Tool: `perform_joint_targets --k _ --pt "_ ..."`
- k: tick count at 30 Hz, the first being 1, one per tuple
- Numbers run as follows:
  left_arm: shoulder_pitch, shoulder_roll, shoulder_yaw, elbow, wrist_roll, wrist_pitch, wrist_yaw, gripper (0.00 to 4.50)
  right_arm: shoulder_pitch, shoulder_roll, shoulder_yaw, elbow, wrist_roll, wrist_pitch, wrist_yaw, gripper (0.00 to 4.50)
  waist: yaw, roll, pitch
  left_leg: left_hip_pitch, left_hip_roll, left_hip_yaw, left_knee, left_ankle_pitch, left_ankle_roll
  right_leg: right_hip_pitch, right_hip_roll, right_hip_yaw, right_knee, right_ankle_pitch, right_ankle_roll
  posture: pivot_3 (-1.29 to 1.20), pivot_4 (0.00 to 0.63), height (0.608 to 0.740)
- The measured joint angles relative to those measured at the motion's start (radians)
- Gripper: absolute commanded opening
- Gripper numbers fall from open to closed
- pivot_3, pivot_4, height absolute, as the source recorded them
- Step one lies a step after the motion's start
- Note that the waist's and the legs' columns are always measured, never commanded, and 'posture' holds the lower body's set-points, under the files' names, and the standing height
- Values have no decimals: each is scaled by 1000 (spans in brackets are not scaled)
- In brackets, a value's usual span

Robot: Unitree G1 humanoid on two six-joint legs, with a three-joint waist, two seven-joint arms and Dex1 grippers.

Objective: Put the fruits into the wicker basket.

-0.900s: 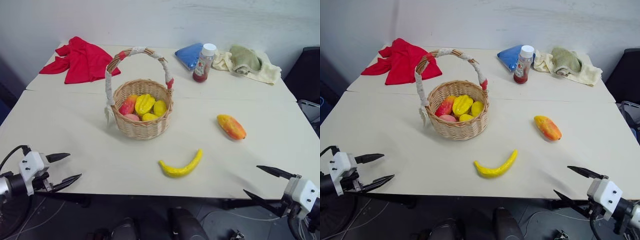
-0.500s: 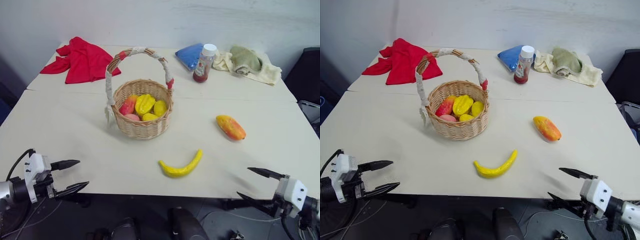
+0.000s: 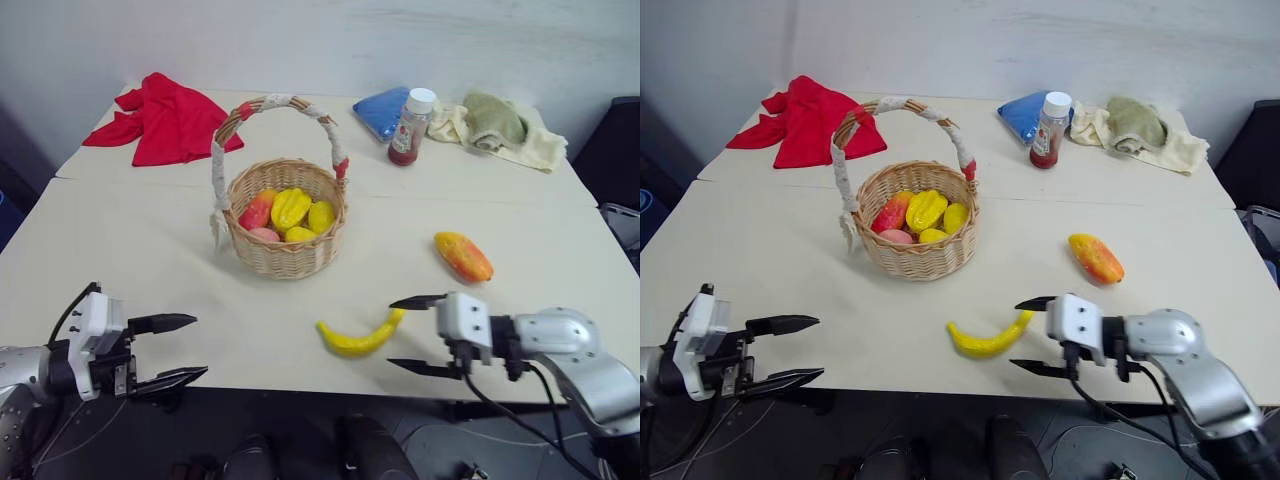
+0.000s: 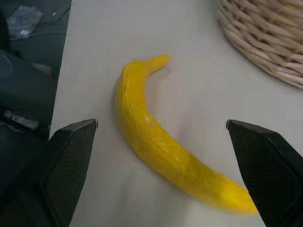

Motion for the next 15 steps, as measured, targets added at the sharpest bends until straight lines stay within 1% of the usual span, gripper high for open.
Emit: perform_joint_targets --k 3,6,8,12,13,15 --pt "12 -12 -4 -17 4 -6 7 4500 -79 19 76 44 -45 41 12 3891 6 0 0 -1 0 0 1 0 -1 0 0 -2 0 0 1 0 150 740" --pt "13 -29 -10 -35 5 -9 24 4500 -114 30 131 88 -75 46 38 2916 6 0 0 -1 0 0 2 -2 -1 0 0 -3 -1 1 2 0 150 740" --pt "22 -22 -14 -64 -1 9 28 4500 -119 30 149 104 -79 38 73 2207 6 0 0 -2 1 0 6 -3 -1 1 0 -4 0 1 3 0 150 740" --pt "16 -52 -13 -99 -16 29 69 4500 -119 33 153 111 -18 20 164 821 5 1 0 0 1 1 8 -4 0 4 0 -6 0 2 4 0 150 740" --pt "11 -66 -13 -105 -26 36 86 4500 -119 40 145 110 6 17 181 564 3 0 0 0 2 0 9 -4 1 4 1 -5 0 2 4 0 150 740" --pt "-5 -97 -10 -125 -59 55 125 4500 -129 70 113 100 77 47 188 488 1 0 0 0 2 0 10 -3 2 4 1 -5 0 2 4 0 150 740"
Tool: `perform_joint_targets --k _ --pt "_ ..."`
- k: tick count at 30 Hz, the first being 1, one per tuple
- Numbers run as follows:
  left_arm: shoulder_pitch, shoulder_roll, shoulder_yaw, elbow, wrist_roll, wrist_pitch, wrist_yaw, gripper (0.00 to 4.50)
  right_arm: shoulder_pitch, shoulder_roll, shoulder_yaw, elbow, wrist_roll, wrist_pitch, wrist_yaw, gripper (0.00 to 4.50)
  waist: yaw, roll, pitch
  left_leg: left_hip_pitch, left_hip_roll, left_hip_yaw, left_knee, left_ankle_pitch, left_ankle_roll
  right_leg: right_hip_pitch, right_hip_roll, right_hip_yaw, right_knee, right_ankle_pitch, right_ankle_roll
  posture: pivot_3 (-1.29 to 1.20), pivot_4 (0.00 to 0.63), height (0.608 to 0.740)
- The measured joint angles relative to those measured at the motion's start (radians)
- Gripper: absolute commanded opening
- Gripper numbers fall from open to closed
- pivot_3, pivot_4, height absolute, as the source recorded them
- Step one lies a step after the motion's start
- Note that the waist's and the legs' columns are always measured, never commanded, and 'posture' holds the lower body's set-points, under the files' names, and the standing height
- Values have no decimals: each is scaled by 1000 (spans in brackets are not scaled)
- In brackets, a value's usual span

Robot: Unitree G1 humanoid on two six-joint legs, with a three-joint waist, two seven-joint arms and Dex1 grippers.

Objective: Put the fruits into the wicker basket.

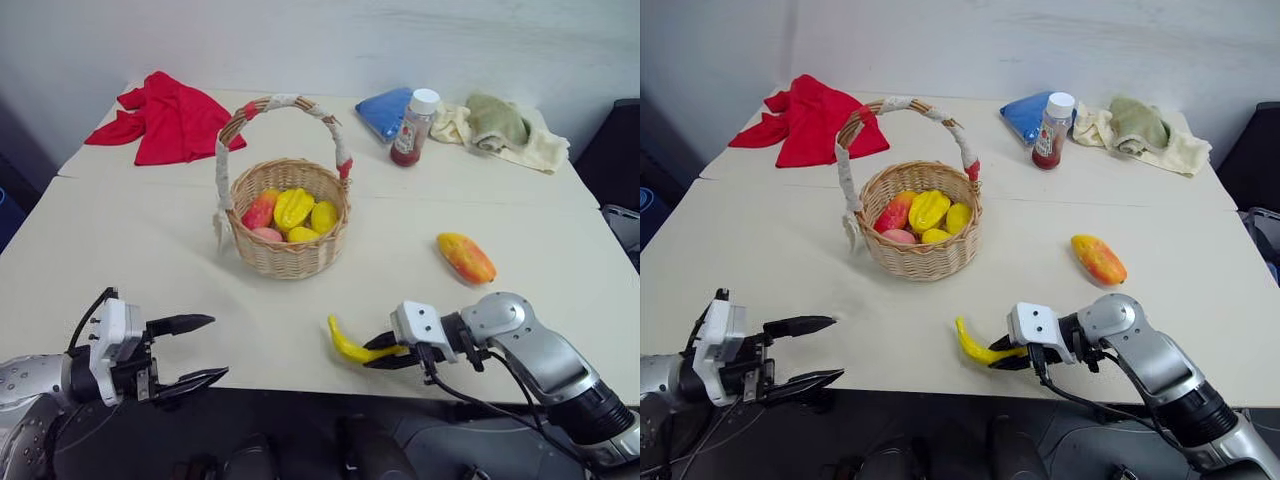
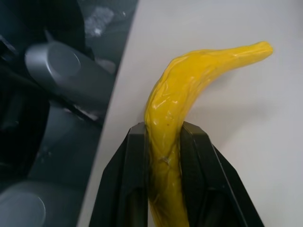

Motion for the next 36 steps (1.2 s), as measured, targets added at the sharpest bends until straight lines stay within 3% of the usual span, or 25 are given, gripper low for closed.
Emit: perform_joint_targets --k 4,7,15,19,23,26,31,34,36 --pt "-71 -91 32 -45 -110 25 120 4500 -149 115 -110 -88 262 228 -97 488 -2 0 0 1 0 -2 1 1 1 0 0 3 7 0 0 0 150 740" --pt "-103 -131 71 -50 -165 30 206 4500 -347 238 -166 -83 370 412 -282 488 -3 0 0 1 1 -6 1 2 -2 -2 1 2 12 0 0 0 150 740" --pt "-107 -150 75 -43 -169 26 269 4500 -593 470 -102 243 189 502 -611 488 -2 0 0 -9 -1 -4 0 4 -9 -14 2 1 15 0 0 0 150 740" --pt "-69 -153 77 -39 -153 3 252 4500 -601 528 -95 323 85 403 -681 1808 -4 0 0 -14 -2 -2 1 4 -9 -18 2 0 14 0 1 0 150 740" --pt "-26 -167 78 -31 -133 -38 218 4500 -585 525 -109 294 68 351 -656 3258 -5 0 0 -19 -2 0 1 5 -9 -26 3 0 17 1 2 0 150 740" --pt "-26 -170 72 4 -114 -70 193 4500 -513 451 -122 147 125 300 -524 4327 3 0 0 -20 -1 -1 0 5 -10 -26 4 0 16 0 2 0 150 740" --pt "-37 -158 43 45 -92 -92 150 4500 -314 265 -232 -64 236 295 -377 4457 7 -1 -1 -20 -2 -3 1 4 -8 -24 2 0 14 1 3 0 150 740" --pt "-55 -132 19 75 -71 -103 105 4500 -68 121 -379 -150 231 216 -320 4457 13 0 0 -18 -5 -4 0 1 -3 -21 1 0 12 0 3 0 150 740" --pt "-78 -125 2 94 -57 -111 88 4500 89 83 -480 -158 208 139 -306 4457 18 0 0 -16 -4 -6 0 1 -3 -18 2 -1 10 1 3 0 150 740"
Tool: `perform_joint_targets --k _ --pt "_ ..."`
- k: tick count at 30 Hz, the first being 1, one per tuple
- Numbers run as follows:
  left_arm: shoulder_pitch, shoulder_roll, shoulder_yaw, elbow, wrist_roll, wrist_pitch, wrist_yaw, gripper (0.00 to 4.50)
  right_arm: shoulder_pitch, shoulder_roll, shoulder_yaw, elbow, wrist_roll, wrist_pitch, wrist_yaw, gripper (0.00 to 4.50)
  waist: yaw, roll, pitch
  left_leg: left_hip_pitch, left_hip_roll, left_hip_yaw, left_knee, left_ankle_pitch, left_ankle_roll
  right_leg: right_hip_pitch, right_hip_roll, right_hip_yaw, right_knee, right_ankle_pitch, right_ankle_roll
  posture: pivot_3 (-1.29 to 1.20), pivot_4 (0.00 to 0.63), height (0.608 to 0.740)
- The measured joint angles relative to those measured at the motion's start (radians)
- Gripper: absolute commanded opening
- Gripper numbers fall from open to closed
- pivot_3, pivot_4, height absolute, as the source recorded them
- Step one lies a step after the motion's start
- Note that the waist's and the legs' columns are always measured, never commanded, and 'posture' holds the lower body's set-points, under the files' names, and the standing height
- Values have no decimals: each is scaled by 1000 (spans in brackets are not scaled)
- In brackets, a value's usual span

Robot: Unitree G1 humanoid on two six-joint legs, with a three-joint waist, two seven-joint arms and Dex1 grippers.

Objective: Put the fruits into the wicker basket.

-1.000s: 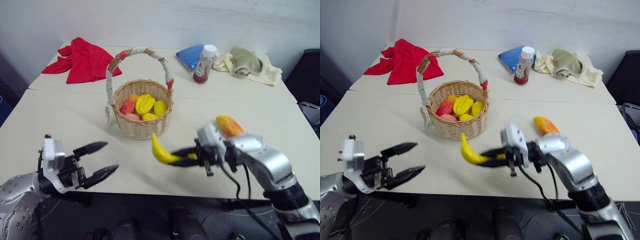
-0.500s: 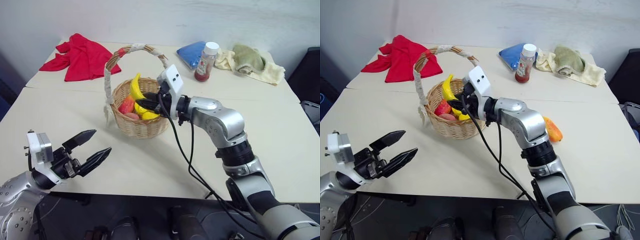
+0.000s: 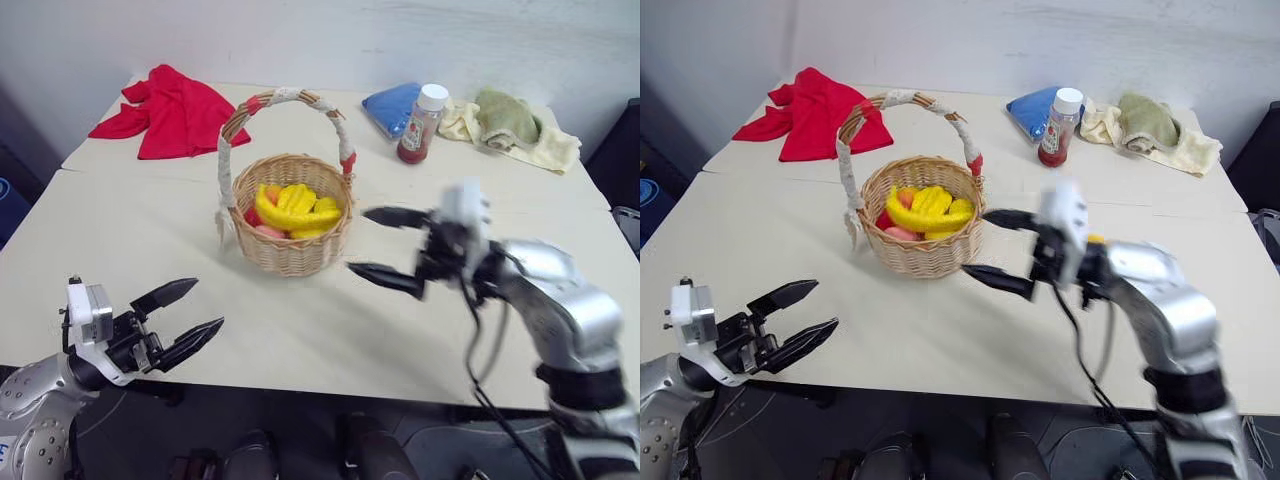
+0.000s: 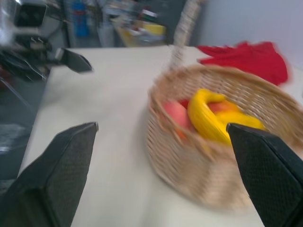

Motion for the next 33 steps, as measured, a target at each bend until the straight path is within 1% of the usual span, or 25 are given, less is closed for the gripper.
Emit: perform_joint_targets --k 1,5,8,10,11,12,16,19,22,24,26,29,31,33 --pt "-4 3 -3 4 4 -7 -9 4500 64 -8 -44 7 -15 -31 4 4457 1 0 0 1 0 -1 0 0 0 2 0 0 -1 0 0 0 150 740" --pt "-57 31 -55 34 41 -22 -52 4500 420 -2 -315 97 -108 -254 11 4457 11 0 0 3 0 -1 0 0 0 5 1 -1 -1 0 0 0 150 740" --pt "-92 72 -96 55 59 -12 -88 4500 578 44 -430 120 -135 -350 -1 4457 8 1 0 7 0 -1 0 1 0 7 2 1 -1 0 0 0 150 740" --pt "-118 100 -128 57 65 14 -105 4500 671 77 -474 127 -138 -394 -6 4457 5 1 0 15 0 -2 -2 -1 -2 14 2 2 -2 -2 -4 0 150 740" --pt "-135 105 -144 58 65 29 -107 4500 715 96 -494 139 -137 -404 -10 4457 3 2 1 20 1 -3 -3 -3 -6 19 2 2 -4 -5 -9 0 150 740" --pt "-148 106 -153 58 65 40 -107 4500 739 112 -502 153 -135 -407 -20 4457 -2 2 1 21 3 -5 -3 -3 -6 21 2 2 -5 -6 -11 0 150 740" --pt "-191 98 -174 58 54 80 -104 4500 765 143 -503 196 -125 -413 -60 4457 -24 2 1 21 3 -5 -4 -3 -5 22 1 3 -7 -6 -11 0 150 740" --pt "-192 105 -186 58 55 97 -113 4500 738 144 -500 227 -125 -440 -74 4457 -26 3 1 20 3 -6 -5 -3 -5 21 1 3 -7 -6 -11 0 150 740" --pt "-194 108 -188 58 55 102 -113 4500 635 127 -462 234 -130 -436 -114 4457 -27 4 2 20 2 -6 -6 -3 -5 21 1 3 -7 -6 -11 0 150 740" --pt "-197 108 -190 57 57 101 -112 4500 547 83 -425 263 -144 -396 -145 4457 -29 5 2 20 1 -6 -5 -2 -5 20 0 4 -7 -6 -11 0 150 740" --pt "-196 108 -188 52 61 97 -106 4500 425 21 -373 299 -147 -315 -173 4457 -29 6 3 20 0 -6 -4 -2 -4 20 -1 4 -7 -5 -10 0 150 740" --pt "-187 100 -187 18 66 96 -90 4500 224 -56 -256 400 -186 -207 -194 4457 -25 6 3 19 0 -7 -4 -1 -2 20 -1 4 -7 -5 -9 0 150 740" --pt "-186 96 -191 -1 68 96 -79 4500 85 -72 -165 485 -217 -157 -190 4457 -21 6 4 18 0 -7 -5 1 2 19 0 3 -7 -3 -6 0 150 740" --pt "-184 95 -189 -21 69 97 -70 4500 6 -75 -91 556 -239 -122 -176 4457 -17 7 4 17 0 -8 -5 1 1 18 1 3 -7 -1 -2 0 150 740"
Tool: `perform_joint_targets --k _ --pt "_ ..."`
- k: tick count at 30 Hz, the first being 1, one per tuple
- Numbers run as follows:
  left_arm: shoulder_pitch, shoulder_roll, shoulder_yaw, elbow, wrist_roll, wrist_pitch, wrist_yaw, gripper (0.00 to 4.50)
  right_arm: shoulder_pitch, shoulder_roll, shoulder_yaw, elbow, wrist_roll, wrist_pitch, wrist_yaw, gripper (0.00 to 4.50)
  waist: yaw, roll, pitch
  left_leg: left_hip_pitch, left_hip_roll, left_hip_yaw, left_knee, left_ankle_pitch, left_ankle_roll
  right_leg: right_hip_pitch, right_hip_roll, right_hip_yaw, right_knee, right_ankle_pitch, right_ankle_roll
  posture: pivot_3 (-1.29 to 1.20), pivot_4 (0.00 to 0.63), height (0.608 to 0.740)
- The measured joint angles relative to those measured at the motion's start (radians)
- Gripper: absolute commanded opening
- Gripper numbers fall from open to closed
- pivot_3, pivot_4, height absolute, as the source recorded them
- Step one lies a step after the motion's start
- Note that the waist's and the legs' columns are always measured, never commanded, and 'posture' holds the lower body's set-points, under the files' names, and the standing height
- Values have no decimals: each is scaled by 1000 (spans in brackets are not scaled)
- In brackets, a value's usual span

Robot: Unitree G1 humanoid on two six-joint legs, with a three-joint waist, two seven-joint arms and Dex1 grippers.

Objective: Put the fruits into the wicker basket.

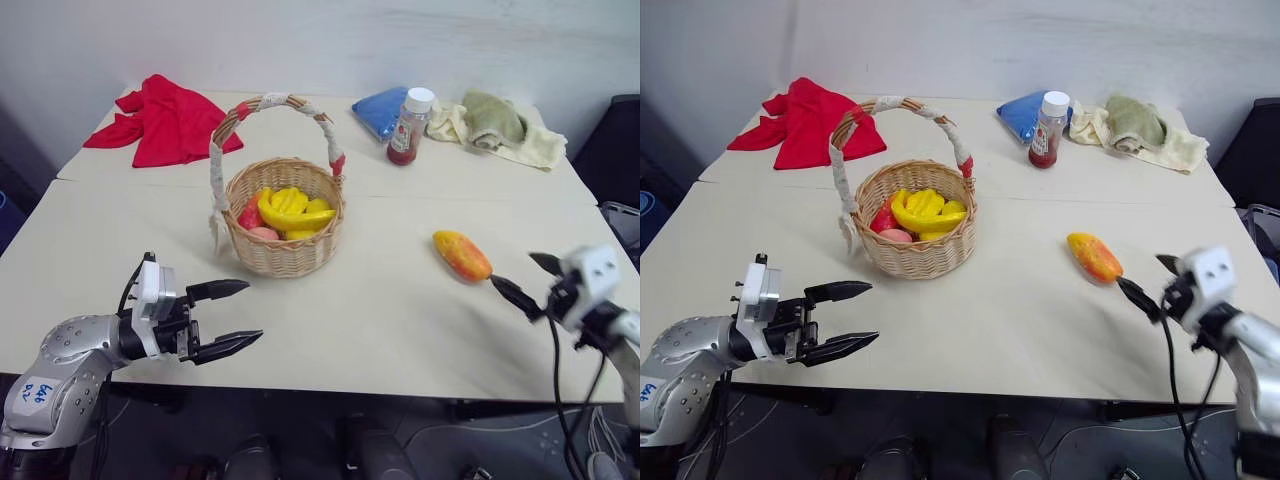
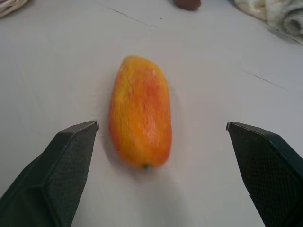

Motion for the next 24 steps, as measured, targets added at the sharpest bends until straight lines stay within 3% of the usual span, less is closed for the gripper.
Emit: perform_joint_targets --k 3,9,14,16,20,24 --pt "22 0 7 -8 0 5 17 4500 -158 9 115 155 -52 20 17 4457 2 3 2 -2 0 0 1 0 -2 -1 0 0 0 2 4 0 150 740" --pt "32 -4 28 -46 -33 37 57 4500 -362 39 197 383 -136 21 -14 4457 0 6 4 -3 -1 1 4 -1 -3 -1 0 0 -1 1 5 0 150 740" --pt "62 -5 74 -70 -44 44 82 4500 -386 41 231 398 -119 46 102 2877 0 7 4 -3 -1 1 4 -2 -5 -1 2 0 -1 1 6 0 150 740" --pt "96 -5 99 -73 -45 44 83 4500 -376 39 229 337 -71 59 194 2529 -2 10 6 -3 0 2 4 -2 -5 -1 2 0 -1 1 6 0 150 740" --pt "136 -47 168 -69 -50 32 121 4500 -365 34 234 31 104 171 370 2529 -6 13 8 -2 3 2 3 -3 -5 -2 4 1 3 1 7 0 150 740" --pt "173 -108 236 -47 -59 11 167 4500 -485 177 326 -207 191 284 335 2529 -16 12 8 -1 11 1 5 -3 -7 -2 10 0 5 2 5 0 150 740"
